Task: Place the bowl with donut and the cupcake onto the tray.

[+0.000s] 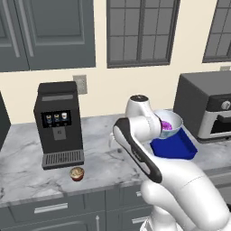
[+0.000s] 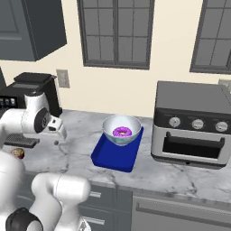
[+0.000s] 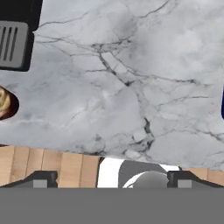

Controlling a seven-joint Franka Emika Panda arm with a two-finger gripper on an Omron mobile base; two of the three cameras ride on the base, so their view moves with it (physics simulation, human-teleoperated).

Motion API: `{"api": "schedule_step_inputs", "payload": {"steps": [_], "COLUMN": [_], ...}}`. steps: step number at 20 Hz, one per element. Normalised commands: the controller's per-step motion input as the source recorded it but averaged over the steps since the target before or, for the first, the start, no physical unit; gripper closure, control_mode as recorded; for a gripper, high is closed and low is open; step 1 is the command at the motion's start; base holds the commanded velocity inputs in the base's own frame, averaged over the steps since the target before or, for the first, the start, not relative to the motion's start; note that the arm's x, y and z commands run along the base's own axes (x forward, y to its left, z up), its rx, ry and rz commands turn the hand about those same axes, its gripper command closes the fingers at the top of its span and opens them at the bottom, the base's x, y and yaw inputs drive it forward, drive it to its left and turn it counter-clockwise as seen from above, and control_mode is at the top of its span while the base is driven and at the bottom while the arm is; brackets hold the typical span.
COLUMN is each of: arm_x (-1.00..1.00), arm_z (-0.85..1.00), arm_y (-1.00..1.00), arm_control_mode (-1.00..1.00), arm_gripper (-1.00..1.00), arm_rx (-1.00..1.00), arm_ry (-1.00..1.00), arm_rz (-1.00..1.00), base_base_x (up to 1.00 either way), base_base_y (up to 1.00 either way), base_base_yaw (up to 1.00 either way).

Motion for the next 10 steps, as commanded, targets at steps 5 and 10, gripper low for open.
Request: {"api": "schedule_step_inputs", "payload": {"steps": [5, 10], "arm_x": [0.00, 0.15], "arm_z": [-0.27, -0.32], "arm_y": [0.98, 1.00], "arm_control_mode": [-1.00, -1.00], "arm_gripper": [-1.00, -1.00], "arm_rx": [0.00, -0.03], "arm_ry": [0.03, 0.00], "arm_rz": [0.11, 0.03], "base_base_x": [0.00, 0.00], "base_base_y": [0.00, 0.00], "base_base_yaw": [0.00, 0.00]}}
